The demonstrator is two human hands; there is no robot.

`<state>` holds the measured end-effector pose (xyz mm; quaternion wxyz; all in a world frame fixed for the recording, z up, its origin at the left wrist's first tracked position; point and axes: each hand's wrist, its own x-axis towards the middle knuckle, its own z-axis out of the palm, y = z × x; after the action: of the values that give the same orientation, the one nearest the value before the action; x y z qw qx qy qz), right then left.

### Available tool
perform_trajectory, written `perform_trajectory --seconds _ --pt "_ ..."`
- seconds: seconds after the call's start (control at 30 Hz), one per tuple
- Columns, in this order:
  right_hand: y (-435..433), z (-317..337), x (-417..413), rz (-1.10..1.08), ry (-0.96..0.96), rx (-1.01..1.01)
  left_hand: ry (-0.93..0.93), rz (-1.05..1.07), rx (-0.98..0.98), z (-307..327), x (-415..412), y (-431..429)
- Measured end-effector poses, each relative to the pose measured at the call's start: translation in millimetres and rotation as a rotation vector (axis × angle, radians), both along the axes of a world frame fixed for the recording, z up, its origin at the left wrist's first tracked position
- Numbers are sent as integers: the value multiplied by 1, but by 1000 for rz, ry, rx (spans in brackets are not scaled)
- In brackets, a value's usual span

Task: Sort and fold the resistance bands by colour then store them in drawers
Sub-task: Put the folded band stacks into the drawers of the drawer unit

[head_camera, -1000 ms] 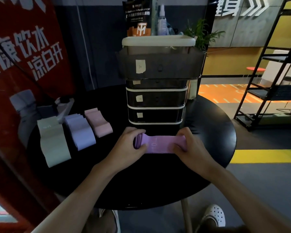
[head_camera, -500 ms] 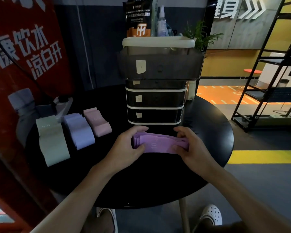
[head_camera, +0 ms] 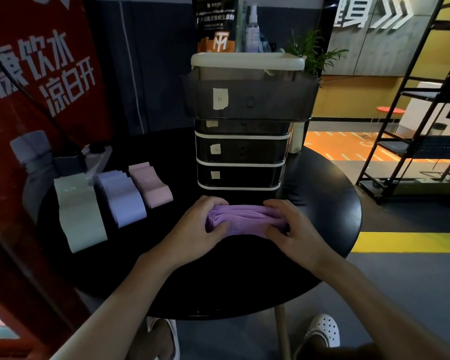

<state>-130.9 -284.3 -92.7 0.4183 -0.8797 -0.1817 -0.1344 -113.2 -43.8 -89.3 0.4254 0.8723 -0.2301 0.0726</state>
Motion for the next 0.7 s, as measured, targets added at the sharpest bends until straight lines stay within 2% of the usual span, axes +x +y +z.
perform_trajectory --seconds 0.13,0.5,0.7 --pt "0 -1 0 3 6 7 77 -1 -50 3 -4 3" --pt "-4 12 -8 -43 23 50 136 35 -79 18 -11 10" --pt "1 87 -14 -27 -56 157 -45 -7 -127 97 -17 23"
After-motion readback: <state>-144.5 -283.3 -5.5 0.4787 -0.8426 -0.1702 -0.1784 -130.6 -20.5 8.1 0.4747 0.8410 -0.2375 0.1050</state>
